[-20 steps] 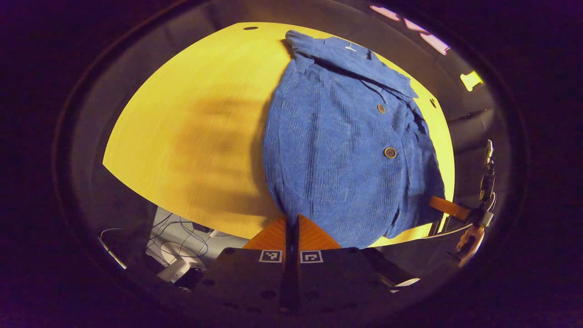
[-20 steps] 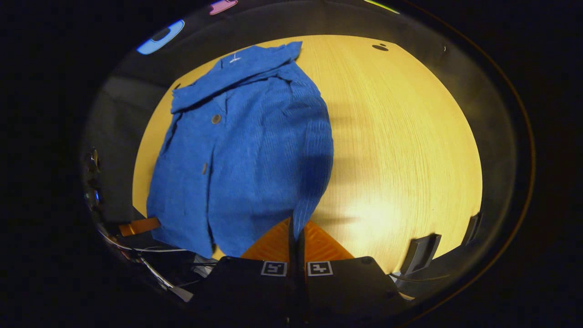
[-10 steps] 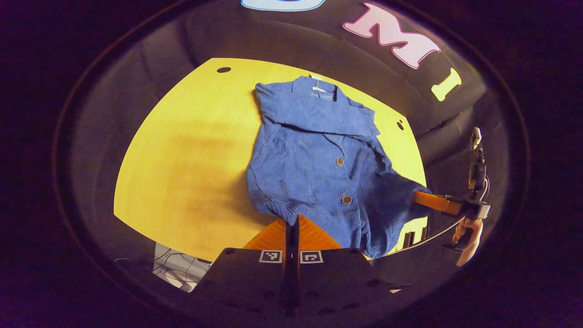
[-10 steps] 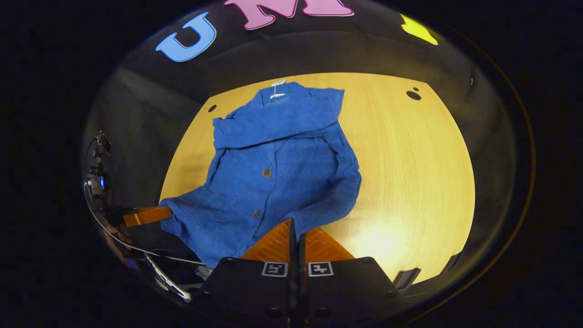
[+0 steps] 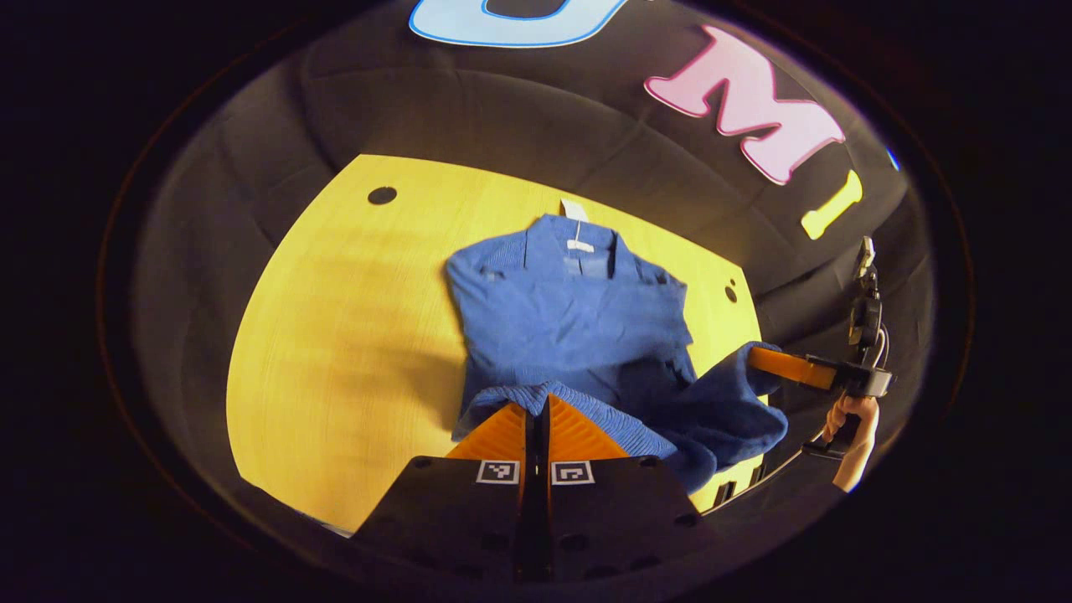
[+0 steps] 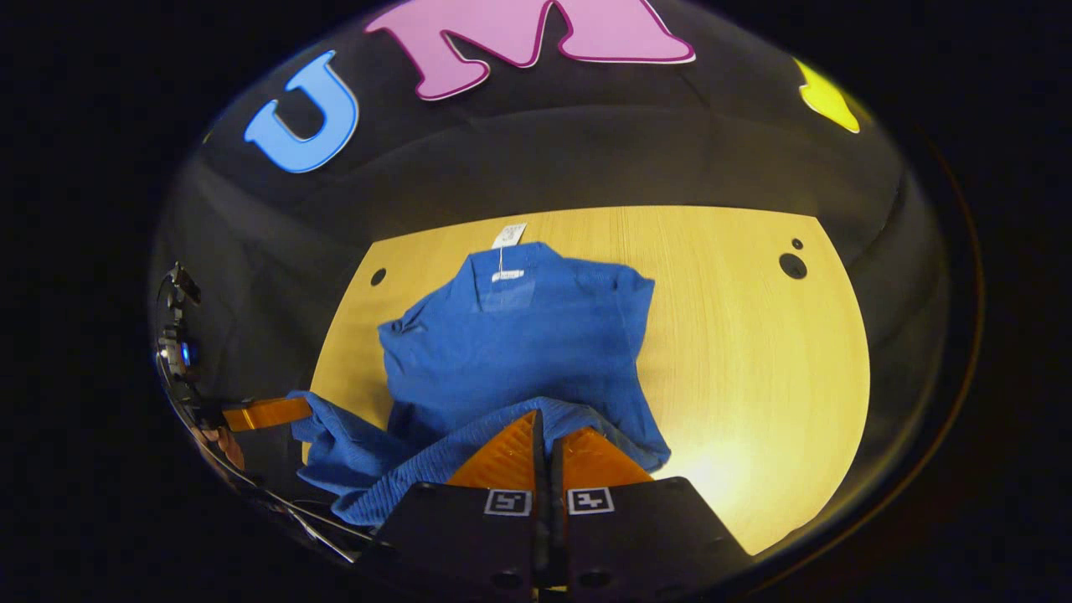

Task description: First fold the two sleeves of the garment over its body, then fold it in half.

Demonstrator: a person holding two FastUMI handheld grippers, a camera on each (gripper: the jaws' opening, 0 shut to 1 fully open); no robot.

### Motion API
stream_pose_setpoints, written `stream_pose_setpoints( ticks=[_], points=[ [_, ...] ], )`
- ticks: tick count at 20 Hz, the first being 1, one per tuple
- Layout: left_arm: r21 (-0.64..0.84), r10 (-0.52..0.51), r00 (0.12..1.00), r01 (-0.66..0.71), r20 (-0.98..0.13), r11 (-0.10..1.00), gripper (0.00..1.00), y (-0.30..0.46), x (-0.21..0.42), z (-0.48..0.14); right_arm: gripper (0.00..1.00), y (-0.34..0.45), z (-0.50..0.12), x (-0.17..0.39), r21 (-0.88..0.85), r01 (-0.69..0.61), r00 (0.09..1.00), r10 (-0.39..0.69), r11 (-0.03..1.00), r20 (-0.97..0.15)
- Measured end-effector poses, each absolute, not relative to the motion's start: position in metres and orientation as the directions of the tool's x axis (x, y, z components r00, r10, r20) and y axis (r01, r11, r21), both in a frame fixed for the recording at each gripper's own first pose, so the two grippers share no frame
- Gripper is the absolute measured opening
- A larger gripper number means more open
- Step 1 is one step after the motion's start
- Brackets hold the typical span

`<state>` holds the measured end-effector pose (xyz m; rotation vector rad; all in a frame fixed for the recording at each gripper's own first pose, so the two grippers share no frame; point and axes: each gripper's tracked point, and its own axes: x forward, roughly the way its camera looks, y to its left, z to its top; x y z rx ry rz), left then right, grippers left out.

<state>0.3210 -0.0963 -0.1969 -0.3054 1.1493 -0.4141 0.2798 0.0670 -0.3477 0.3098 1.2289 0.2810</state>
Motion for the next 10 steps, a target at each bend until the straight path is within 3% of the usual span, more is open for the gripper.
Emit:
stream_pose_setpoints(
  ticks=[4,10],
  points=[
    [-0.5,-0.48,0.387,0.054,-0.787,0.864,0.0,-0.094,0.399,-0.214,0.01,0.082,-0.405,0.331,0.433,0.069,0.317,0.391,0.899,-0.864],
    [-0.497,-0.441,0.447,-0.01,-0.779,0.868,0.0,-0.102,0.47,-0.271,0.01,0.082,-0.456,0.405,0.531,0.224,0.473,0.385,0.817,-0.792]
  ],
)
